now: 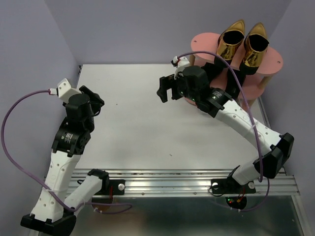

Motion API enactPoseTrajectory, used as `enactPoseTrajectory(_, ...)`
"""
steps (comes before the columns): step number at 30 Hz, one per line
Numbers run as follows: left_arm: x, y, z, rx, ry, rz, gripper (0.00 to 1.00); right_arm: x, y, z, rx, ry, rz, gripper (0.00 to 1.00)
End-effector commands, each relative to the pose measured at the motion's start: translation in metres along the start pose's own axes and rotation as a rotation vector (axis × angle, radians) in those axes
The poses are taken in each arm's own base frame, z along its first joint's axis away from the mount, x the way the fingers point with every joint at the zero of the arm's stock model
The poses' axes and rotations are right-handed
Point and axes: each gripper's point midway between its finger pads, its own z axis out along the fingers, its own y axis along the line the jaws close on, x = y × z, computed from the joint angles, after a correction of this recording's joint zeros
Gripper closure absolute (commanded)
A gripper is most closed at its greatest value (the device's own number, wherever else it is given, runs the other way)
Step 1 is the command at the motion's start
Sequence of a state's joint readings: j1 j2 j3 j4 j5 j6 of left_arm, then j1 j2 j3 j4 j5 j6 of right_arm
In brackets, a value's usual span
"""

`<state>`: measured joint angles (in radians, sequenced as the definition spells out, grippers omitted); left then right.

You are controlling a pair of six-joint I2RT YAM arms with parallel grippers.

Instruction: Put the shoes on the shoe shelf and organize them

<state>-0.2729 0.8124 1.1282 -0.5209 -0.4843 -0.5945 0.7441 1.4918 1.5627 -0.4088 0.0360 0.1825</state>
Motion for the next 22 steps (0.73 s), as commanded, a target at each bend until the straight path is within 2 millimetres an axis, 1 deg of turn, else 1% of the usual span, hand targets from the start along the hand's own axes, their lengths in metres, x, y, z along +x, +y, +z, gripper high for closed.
enactPoseTrajectory(1, -0.039, 0.008, -0.018, -0.023, -0.133, -0.053, 0.37, 0.056, -0.03, 0.008, 0.23, 0.136, 0.039, 0.0)
enactPoseTrajectory(3, -0.044, 0.007, -0.022, -0.005, -0.159, -0.072, 0.37, 0.079, -0.027, 0.011, 0.245, 0.187, 0.042, 0.0)
enactPoseTrajectory(4, -0.045, 0.007, -0.022, 0.0, -0.164, -0.072, 0.37, 0.097, -0.03, 0.011, 0.249, 0.212, 0.051, 0.0)
enactPoseTrajectory(6, -0.045, 0.006, -0.022, 0.005, -0.168, -0.076, 0.37, 0.113, -0.024, 0.01, 0.218, 0.226, 0.058, 0.0)
enactPoseTrajectory(7, -0.042, 0.007, -0.02, 0.002, -0.162, -0.072, 0.37, 0.123, -0.024, 0.006, 0.204, 0.225, 0.07, 0.0)
enactPoseTrajectory(9, -0.039, 0.007, -0.018, 0.002, -0.151, -0.065, 0.37, 0.135, -0.026, 0.003, 0.203, 0.231, 0.082, 0.0)
enactPoseTrajectory(10, -0.036, 0.006, -0.016, 0.002, -0.141, -0.062, 0.37, 0.146, -0.029, 0.0, 0.21, 0.249, 0.079, 0.0)
enactPoseTrajectory(12, -0.03, 0.005, -0.012, 0.0, -0.122, -0.049, 0.37, 0.153, -0.034, -0.005, 0.23, 0.258, 0.08, 0.0)
enactPoseTrajectory(14, -0.022, 0.002, -0.008, 0.009, -0.091, -0.028, 0.37, 0.167, -0.042, -0.012, 0.265, 0.281, 0.077, 0.0)
enactPoseTrajectory(16, -0.018, 0.0, -0.005, 0.011, -0.069, -0.014, 0.37, 0.173, -0.046, -0.015, 0.277, 0.286, 0.08, 0.0)
enactPoseTrajectory(18, -0.011, -0.001, 0.0, 0.003, -0.04, 0.0, 0.37, 0.18, -0.054, -0.02, 0.318, 0.287, 0.083, 0.0)
enactPoseTrajectory(22, -0.006, 0.0, 0.003, -0.006, -0.02, 0.011, 0.37, 0.183, -0.066, -0.026, 0.38, 0.274, 0.074, 0.0)
